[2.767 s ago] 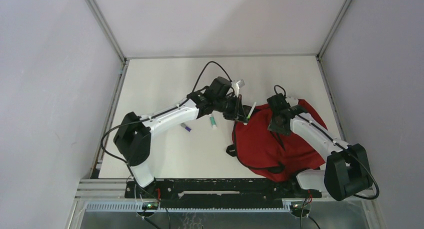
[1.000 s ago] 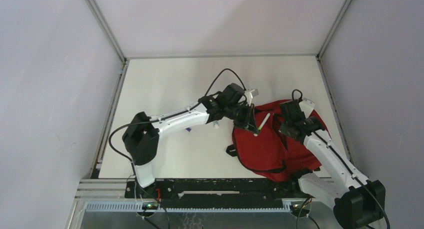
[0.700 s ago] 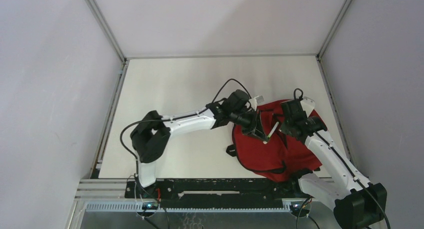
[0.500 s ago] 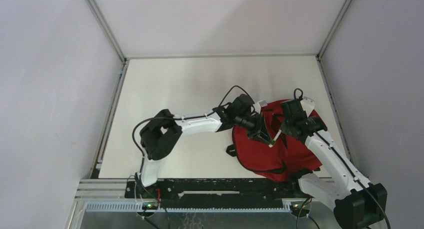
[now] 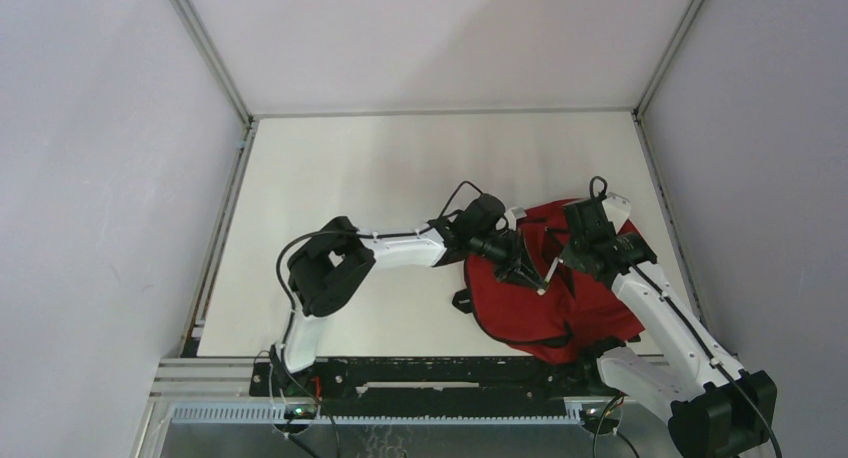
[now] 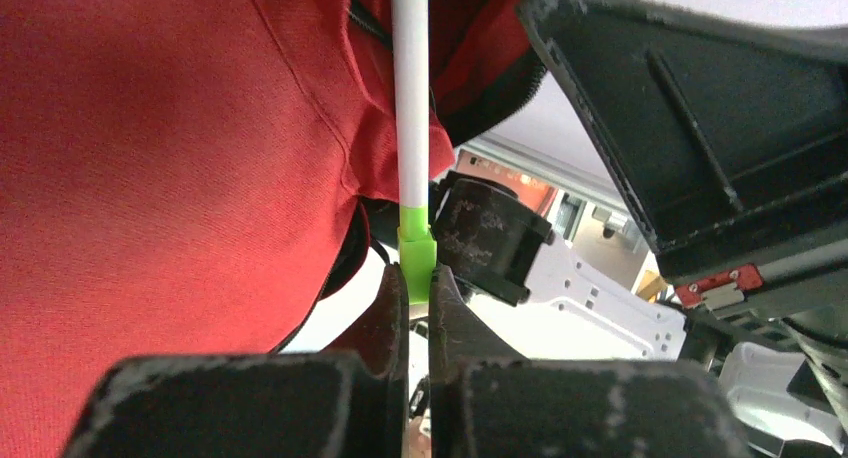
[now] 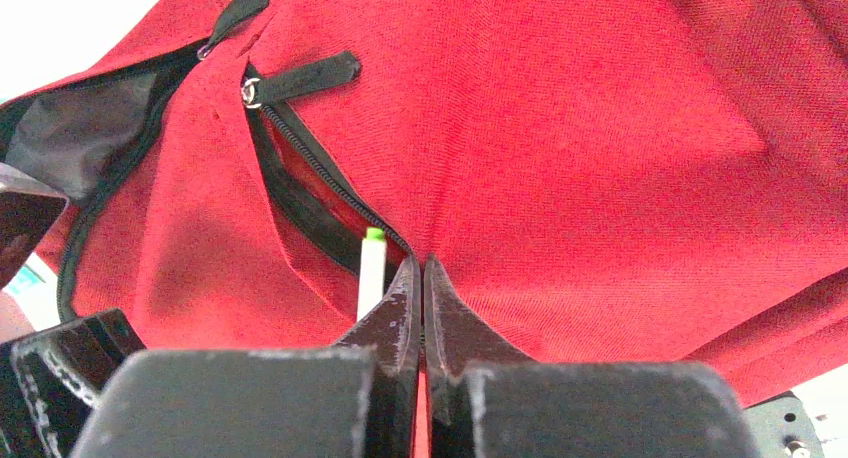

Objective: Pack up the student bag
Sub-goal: Place the stationery in the student bag, then pick up the stationery from the center of the board, then place the stationery in the student bag.

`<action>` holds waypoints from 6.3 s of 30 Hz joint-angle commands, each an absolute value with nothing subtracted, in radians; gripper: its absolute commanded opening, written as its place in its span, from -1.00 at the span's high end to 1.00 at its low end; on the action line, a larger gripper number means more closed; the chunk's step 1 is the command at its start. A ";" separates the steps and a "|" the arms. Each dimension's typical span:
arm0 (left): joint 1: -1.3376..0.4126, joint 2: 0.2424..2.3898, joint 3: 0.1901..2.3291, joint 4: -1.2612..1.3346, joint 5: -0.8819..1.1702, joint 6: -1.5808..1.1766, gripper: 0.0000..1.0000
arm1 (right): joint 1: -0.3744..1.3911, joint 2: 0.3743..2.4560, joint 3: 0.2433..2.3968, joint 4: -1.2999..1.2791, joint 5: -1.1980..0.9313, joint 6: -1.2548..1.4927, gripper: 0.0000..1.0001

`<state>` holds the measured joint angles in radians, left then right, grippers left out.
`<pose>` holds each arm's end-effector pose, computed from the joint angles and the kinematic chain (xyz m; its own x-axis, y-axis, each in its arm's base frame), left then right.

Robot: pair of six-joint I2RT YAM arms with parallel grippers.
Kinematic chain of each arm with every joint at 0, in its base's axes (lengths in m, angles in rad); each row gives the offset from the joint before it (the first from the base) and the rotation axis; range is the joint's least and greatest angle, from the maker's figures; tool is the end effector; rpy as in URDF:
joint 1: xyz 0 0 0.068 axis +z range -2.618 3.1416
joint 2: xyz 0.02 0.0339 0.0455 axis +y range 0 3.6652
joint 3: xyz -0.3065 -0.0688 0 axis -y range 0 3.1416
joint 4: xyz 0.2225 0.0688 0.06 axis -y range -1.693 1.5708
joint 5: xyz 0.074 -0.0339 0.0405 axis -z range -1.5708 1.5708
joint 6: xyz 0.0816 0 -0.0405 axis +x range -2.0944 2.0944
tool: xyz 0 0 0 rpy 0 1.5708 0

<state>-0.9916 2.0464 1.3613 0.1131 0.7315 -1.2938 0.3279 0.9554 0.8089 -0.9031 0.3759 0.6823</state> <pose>0.2192 -0.4348 0.2187 -0.9758 0.1842 0.1179 -0.0306 0.4186 -0.9077 0.1484 0.0188 0.2606 -0.7170 0.3757 -0.5872 0.4195 0.9053 0.0669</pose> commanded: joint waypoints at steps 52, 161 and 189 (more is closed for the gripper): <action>-0.945 1.881 1.321 -0.020 0.553 -1.087 0.40 | 0.439 0.963 0.863 -0.898 0.400 0.738 1.00; -0.980 2.078 1.567 0.057 0.643 -1.280 1.00 | 0.374 0.826 0.864 -0.828 0.233 0.695 1.00; -0.942 2.218 1.695 0.091 0.504 -1.489 0.87 | 0.414 0.818 0.864 -0.857 0.265 0.723 1.00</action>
<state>-0.9463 2.2074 1.6276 0.0441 0.5503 -1.4418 0.3962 0.8268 0.8242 -0.8856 0.2829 0.7029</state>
